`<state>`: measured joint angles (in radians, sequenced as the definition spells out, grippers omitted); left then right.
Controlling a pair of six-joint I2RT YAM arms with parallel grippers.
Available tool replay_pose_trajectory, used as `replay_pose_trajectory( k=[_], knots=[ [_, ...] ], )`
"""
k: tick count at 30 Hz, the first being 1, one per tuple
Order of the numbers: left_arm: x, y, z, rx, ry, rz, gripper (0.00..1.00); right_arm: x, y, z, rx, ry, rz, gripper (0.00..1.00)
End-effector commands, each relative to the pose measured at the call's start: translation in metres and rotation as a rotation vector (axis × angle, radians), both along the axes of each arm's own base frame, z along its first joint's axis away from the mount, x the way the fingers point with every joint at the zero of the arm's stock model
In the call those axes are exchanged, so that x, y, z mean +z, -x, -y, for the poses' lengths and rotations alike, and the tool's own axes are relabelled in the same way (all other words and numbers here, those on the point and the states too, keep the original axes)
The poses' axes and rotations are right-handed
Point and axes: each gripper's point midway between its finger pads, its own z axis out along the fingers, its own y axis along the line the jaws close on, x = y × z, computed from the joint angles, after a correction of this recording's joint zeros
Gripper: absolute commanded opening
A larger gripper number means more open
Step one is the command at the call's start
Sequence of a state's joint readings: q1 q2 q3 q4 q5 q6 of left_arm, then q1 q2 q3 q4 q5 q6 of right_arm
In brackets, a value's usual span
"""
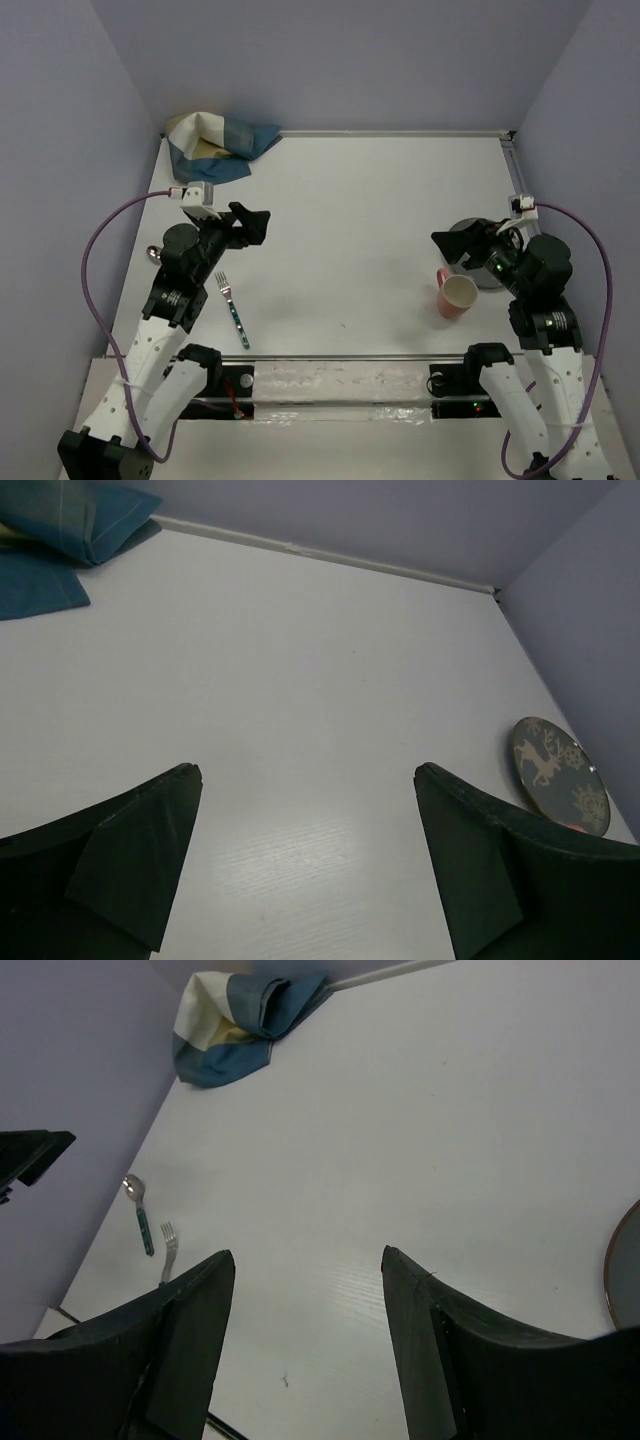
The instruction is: Set the dinner table for one person
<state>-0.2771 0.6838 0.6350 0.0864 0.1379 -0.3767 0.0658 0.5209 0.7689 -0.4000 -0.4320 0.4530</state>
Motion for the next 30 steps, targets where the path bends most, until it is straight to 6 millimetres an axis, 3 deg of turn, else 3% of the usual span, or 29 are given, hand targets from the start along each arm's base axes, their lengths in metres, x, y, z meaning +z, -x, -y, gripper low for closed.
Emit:
replay_pose_trajectory(
  k=[1, 7, 11, 12, 14, 16, 17, 20, 23, 25, 27, 30],
  knots=[
    [0.036, -0.010, 0.001, 0.013, 0.064, 0.068, 0.99, 0.004, 0.003, -0.006, 0.041, -0.022, 0.010, 0.66],
    [0.047, -0.039, 0.002, 0.069, 0.138, 0.047, 0.99, 0.005, 0.006, -0.011, 0.063, -0.044, 0.009, 0.66],
    [0.023, -0.080, -0.013, 0.190, 0.130, -0.050, 0.99, 0.005, 0.006, -0.013, 0.078, -0.058, 0.003, 0.65],
    [0.003, -0.095, -0.020, 0.239, 0.107, -0.099, 0.99, 0.004, 0.005, -0.013, 0.078, -0.057, 0.004, 0.65],
    [0.000, -0.115, -0.038, 0.316, 0.119, -0.101, 0.99, 0.003, 0.005, -0.013, 0.075, -0.058, 0.005, 0.65],
    [-0.021, -0.136, -0.056, 0.397, 0.108, -0.147, 0.99, -0.003, 0.002, -0.013, 0.071, -0.064, 0.000, 0.65],
    [-0.032, -0.151, -0.075, 0.481, 0.096, -0.164, 0.99, -0.006, 0.001, -0.013, 0.069, -0.073, -0.010, 0.64],
    [-0.045, -0.168, -0.106, 0.600, 0.074, -0.181, 0.89, -0.016, -0.002, -0.016, 0.084, -0.080, -0.039, 0.64],
    [-0.084, -0.184, -0.142, 0.724, 0.041, -0.254, 0.77, -0.019, -0.006, -0.016, 0.089, -0.067, -0.045, 0.63],
    [-0.093, -0.192, -0.166, 0.774, 0.057, -0.273, 0.77, -0.020, -0.008, -0.016, 0.088, -0.063, -0.045, 0.63],
    [-0.117, -0.199, -0.177, 0.802, 0.048, -0.323, 0.77, -0.025, -0.012, -0.017, 0.091, -0.063, -0.059, 0.63],
    [-0.131, -0.215, -0.197, 0.861, 0.015, -0.351, 0.78, -0.030, -0.015, -0.020, 0.109, -0.070, -0.067, 0.63]
  ],
)
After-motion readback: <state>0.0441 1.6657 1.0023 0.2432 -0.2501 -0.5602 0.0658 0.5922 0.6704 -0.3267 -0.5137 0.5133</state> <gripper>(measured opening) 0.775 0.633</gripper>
